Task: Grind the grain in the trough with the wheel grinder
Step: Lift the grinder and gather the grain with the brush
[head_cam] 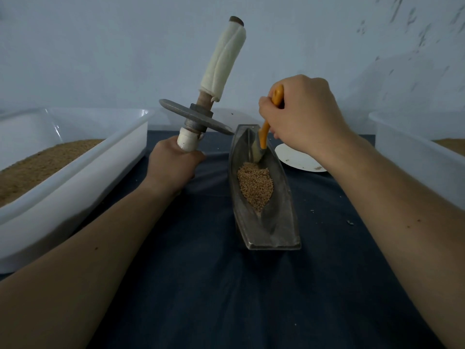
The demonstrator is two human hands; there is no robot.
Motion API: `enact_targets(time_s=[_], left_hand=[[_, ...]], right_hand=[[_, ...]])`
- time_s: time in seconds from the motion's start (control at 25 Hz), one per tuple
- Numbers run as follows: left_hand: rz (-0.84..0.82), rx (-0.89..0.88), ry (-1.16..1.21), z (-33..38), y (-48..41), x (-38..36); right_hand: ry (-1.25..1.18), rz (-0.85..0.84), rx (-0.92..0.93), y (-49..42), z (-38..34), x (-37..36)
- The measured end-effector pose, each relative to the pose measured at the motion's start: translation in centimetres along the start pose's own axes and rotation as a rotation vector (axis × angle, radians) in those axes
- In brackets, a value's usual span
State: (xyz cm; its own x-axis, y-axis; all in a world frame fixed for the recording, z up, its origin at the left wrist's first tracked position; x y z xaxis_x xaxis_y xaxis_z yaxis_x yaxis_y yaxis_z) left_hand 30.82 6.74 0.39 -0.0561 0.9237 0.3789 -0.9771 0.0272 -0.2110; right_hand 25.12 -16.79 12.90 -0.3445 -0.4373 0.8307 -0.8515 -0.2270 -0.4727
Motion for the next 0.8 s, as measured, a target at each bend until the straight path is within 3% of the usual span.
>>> enact_targets(time_s=[0.48, 0.64, 0.8], left_hand=[[0.013, -0.01, -0.032, 0.2, 0.0, 0.0], [0.013, -0.019, -0.023, 0.1, -0.1, 0.0], [0.013, -0.027, -0.025, 0.1, -0.1, 0.1]], right_hand=[[-0.078, 0.095, 0.034, 0.0, 1.3, -0.3], [-0.09, 0.032, 0.011, -0.1, 2.3, -1.5], [-0.198, 0.155, -0.016, -0.1, 3.2, -0.2]])
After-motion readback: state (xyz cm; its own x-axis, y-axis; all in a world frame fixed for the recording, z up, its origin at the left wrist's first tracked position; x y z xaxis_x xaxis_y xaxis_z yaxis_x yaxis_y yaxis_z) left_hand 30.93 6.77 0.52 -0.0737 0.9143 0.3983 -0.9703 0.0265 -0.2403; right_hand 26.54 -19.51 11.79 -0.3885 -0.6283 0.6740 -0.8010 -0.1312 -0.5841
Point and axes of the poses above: each hand's wrist, its own y-axis away from the middle knuckle, its own x-axis out of the back of the hand, z = x × y, the point moved 7 cm from there along -y, towards the middle knuckle, and after that the axes turned 15 degrees about -z, right-handed, at the moved point
